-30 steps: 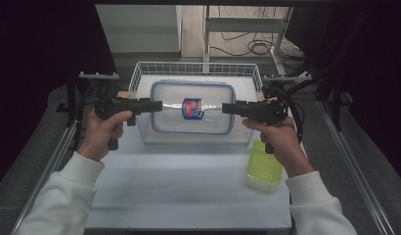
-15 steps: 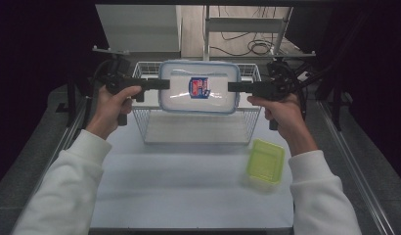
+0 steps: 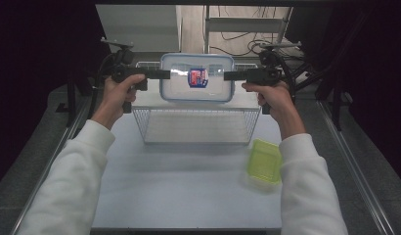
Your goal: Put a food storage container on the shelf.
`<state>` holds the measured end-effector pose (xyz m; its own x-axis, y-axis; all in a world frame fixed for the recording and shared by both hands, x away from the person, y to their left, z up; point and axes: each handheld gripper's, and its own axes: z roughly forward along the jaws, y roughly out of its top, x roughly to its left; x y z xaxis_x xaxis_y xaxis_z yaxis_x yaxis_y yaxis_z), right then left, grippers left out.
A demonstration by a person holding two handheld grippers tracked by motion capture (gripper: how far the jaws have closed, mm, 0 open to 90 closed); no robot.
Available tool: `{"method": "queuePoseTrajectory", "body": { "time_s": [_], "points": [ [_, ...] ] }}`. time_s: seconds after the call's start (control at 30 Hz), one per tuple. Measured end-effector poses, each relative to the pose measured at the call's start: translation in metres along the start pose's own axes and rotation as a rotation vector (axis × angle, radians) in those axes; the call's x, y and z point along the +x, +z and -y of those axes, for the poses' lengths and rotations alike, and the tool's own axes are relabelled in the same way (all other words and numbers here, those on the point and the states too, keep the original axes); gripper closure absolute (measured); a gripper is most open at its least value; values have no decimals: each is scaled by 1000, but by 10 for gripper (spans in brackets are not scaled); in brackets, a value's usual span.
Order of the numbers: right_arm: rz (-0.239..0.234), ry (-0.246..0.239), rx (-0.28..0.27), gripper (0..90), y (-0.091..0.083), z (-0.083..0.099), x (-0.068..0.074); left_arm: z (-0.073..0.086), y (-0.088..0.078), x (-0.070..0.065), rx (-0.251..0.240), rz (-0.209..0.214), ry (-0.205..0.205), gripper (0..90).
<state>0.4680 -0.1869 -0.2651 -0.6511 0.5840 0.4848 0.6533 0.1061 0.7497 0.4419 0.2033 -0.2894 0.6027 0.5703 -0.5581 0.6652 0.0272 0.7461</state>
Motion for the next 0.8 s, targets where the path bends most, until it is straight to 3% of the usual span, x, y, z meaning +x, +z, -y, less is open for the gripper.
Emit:
{"method": "queuePoseTrajectory", "body": {
  "time_s": [0.37, 0.5, 0.6, 0.63, 0.7, 0.8],
  "points": [
    [14, 89, 47, 486, 19, -5, -26, -4, 19, 25, 71, -6, -73, 520],
    [10, 129, 47, 486, 22, -6, -33, -7, 21, 31, 60, 3, -100, 520],
    [11, 180, 32, 486, 26, -7, -37, -9, 25, 38, 58, 11, -150, 519],
    [11, 180, 32, 486, 26, -7, -37, -9, 25, 38, 58, 11, -150, 518],
    [18, 216, 30, 483, 29, -8, -41, -12, 28, 43, 54, 13, -197, 516],
    [22, 247, 24, 483, 31, -9, -43, -13, 30, 47, 48, 21, -220, 513]
  ]
}}
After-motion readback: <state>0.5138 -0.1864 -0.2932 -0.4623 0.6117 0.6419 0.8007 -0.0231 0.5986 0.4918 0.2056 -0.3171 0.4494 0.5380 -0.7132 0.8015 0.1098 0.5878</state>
